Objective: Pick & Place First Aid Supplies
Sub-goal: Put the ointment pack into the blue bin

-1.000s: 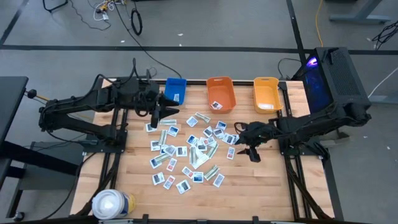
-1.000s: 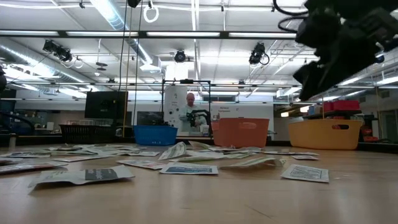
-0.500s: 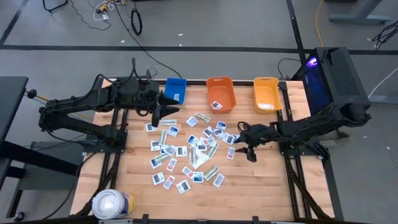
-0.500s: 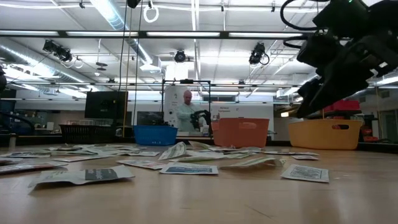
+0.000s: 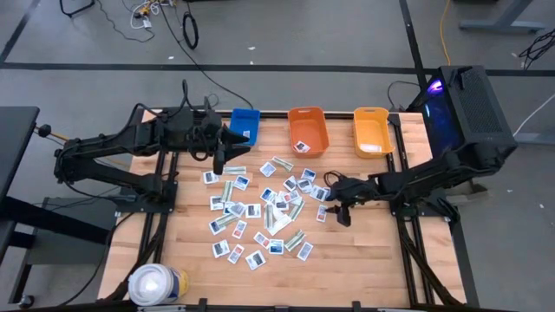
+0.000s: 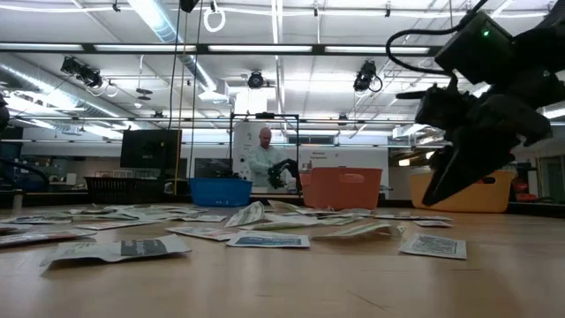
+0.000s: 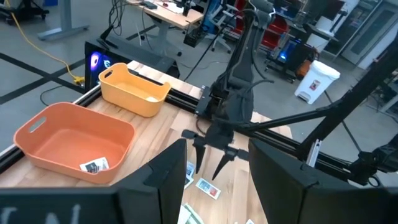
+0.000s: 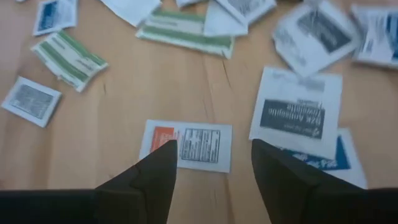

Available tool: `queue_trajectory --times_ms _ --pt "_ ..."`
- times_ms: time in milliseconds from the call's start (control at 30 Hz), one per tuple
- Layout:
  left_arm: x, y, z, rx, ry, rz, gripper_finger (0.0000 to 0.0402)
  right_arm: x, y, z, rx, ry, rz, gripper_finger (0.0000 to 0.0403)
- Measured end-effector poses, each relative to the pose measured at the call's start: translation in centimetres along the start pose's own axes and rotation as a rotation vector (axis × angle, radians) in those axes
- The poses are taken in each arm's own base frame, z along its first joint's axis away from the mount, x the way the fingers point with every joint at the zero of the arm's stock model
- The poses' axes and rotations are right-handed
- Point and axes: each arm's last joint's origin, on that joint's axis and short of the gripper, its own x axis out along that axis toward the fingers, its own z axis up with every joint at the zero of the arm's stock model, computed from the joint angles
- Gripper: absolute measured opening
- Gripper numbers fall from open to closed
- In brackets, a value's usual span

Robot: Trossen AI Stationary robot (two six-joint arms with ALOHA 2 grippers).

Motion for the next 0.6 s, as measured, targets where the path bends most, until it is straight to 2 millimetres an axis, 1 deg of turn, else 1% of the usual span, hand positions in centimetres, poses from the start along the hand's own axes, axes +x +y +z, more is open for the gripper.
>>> queue_trajectory --times_ms 233,367,600 --pt "0.0 0.0 0.1 0.0 -0.007 0.0 0.0177 1.1 -0.1 -0.1 0.037 -0.009 -0.015 0.0207" --pt "0.0 0.0 0.1 0.0 -0.014 -0.004 0.0177 1.5 -0.1 -0.4 0.052 0.02 -0.028 0.0207" --pt "0.0 0.0 0.2 -0.001 -0.022 0.015 0.0177 1.8 0.4 -0.8 -0.065 0.03 -0.066 0.0207"
